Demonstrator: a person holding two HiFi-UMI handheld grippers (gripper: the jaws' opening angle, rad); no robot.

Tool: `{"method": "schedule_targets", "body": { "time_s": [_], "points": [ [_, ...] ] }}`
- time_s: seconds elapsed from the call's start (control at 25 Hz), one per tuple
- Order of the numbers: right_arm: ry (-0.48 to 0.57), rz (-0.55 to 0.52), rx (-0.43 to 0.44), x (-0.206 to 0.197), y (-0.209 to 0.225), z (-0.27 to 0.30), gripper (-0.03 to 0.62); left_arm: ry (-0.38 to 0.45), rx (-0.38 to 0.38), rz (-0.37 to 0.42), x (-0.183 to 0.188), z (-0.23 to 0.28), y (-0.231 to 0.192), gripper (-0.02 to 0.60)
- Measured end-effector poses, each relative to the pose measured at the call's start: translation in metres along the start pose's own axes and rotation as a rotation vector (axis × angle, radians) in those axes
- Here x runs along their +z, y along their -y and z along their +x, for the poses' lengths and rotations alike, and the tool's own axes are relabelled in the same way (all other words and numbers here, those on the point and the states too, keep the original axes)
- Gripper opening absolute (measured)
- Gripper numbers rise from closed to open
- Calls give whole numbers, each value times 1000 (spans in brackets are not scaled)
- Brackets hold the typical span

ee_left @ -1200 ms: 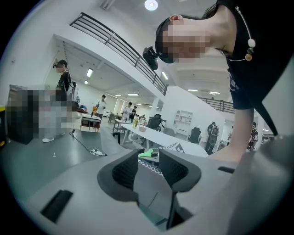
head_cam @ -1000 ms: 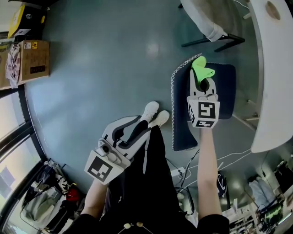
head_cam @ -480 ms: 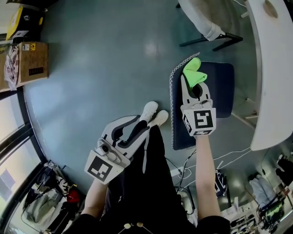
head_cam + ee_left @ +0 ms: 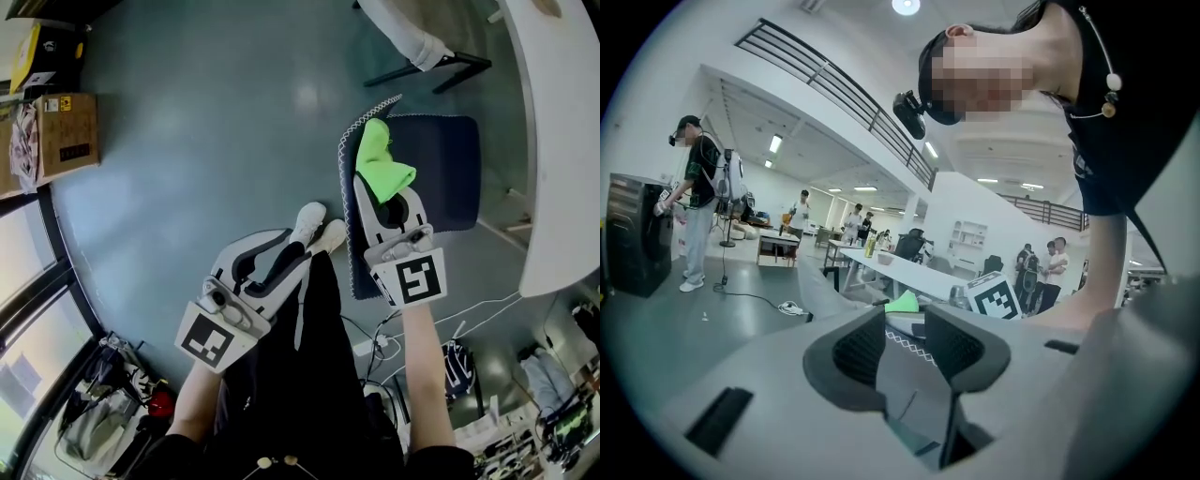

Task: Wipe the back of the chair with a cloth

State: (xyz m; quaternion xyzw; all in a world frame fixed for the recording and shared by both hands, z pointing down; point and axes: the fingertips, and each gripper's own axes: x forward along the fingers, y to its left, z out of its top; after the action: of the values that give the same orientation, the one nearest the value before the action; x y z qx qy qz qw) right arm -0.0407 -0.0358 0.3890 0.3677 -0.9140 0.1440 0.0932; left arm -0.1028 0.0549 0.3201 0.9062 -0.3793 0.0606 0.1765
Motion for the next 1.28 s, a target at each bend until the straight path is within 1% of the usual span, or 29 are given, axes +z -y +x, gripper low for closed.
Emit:
{"method": "schedule_targets", "body": {
  "time_s": [0.08,0.16,0.28,0.52,0.8,1.04,1.28],
  "points": [
    [13,14,24,3,-8,-8,18,-2,-11,4,2,2,2,132],
    [25,7,53,5,-19,-15,18,-4,-18,5,3,4,5,132],
    [18,2,63,0,-33,-28,18,-9,-30,12,3,9,9,132],
    [-4,103,84,-14,-44,-57,18,-15,-58,19,3,15,21,132],
    [-57,138,122,-30,-66,-93,18,-29,-64,23,-1,16,25,132],
    [-89,166,131,-41,-84,-120,18,-23,-53,15,-1,15,27,132],
    [-133,176,176,-57,-96,-141,18,-24,-69,26,-2,17,36,132]
  ]
}}
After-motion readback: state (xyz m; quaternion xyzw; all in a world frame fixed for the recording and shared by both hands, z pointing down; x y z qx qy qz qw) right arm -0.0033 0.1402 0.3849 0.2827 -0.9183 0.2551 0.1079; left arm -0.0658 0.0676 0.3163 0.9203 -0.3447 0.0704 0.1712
